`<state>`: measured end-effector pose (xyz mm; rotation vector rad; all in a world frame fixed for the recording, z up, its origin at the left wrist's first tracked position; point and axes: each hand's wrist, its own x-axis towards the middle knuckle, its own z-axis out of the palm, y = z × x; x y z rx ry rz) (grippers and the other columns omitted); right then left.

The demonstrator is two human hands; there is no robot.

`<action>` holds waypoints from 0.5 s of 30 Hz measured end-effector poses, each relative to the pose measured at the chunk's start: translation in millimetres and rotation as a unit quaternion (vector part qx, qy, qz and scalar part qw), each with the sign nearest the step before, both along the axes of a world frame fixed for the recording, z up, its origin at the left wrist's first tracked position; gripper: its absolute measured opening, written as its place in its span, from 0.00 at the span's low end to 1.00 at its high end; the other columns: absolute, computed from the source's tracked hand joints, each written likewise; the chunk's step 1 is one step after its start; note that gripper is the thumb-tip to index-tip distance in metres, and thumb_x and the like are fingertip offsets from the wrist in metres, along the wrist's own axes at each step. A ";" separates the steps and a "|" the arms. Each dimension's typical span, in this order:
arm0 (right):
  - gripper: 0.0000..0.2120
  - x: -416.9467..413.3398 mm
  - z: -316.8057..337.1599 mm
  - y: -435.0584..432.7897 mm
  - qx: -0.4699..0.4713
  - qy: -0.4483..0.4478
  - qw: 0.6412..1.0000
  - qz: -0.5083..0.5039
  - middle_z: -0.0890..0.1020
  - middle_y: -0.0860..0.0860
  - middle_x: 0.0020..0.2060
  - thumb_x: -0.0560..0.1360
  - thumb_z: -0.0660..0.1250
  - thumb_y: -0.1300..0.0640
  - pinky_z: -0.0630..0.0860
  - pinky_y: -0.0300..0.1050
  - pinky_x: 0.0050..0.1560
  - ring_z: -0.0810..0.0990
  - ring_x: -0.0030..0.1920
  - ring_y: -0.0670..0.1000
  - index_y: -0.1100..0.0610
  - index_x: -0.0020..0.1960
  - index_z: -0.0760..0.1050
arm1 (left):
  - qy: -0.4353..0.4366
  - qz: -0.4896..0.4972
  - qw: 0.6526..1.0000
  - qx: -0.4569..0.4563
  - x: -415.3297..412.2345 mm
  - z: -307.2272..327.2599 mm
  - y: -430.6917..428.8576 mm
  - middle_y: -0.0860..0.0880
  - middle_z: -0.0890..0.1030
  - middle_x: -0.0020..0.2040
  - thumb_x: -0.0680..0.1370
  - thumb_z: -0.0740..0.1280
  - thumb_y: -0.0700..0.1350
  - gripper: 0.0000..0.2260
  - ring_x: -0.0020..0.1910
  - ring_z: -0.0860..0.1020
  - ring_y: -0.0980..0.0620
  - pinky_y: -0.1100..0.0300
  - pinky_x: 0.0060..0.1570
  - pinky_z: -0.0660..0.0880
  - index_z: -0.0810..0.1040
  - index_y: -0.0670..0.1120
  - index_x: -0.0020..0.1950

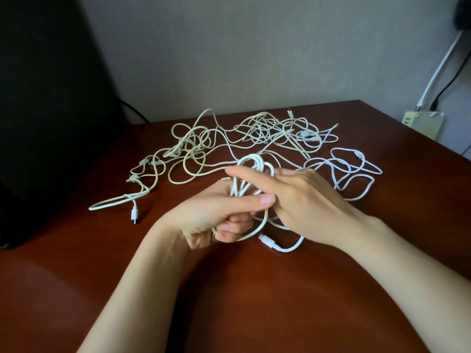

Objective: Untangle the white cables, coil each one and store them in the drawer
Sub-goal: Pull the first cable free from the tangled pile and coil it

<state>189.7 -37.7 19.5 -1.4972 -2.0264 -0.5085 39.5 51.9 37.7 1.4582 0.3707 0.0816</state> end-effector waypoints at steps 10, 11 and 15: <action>0.28 1.5 -0.6 0.5 0.033 -0.013 0.996 -0.076 0.64 0.44 0.29 0.68 0.53 0.62 0.71 0.45 0.23 0.68 0.38 0.48 0.60 0.66 0.73 | -0.037 0.145 0.947 0.283 12.8 -8.1 -1.3 0.44 0.83 0.43 0.69 0.76 0.47 0.14 0.40 0.81 0.50 0.57 0.45 0.77 0.79 0.43 0.50; 0.28 0.9 -0.1 0.5 0.031 -0.015 0.996 -0.088 0.62 0.43 0.30 0.67 0.55 0.64 0.70 0.45 0.23 0.69 0.36 0.47 0.60 0.66 0.74 | -0.030 0.153 0.942 0.298 13.3 -9.8 -1.5 0.47 0.84 0.44 0.67 0.76 0.50 0.17 0.42 0.82 0.51 0.55 0.47 0.77 0.79 0.46 0.52; 0.31 -0.1 2.3 -1.8 0.008 -0.012 0.993 -0.114 0.65 0.45 0.27 0.60 0.68 0.68 0.70 0.45 0.22 0.75 0.31 0.53 0.61 0.64 0.76 | 0.008 0.186 0.894 0.407 16.0 -11.2 -5.8 0.54 0.82 0.45 0.69 0.76 0.52 0.19 0.43 0.79 0.57 0.59 0.43 0.74 0.76 0.49 0.55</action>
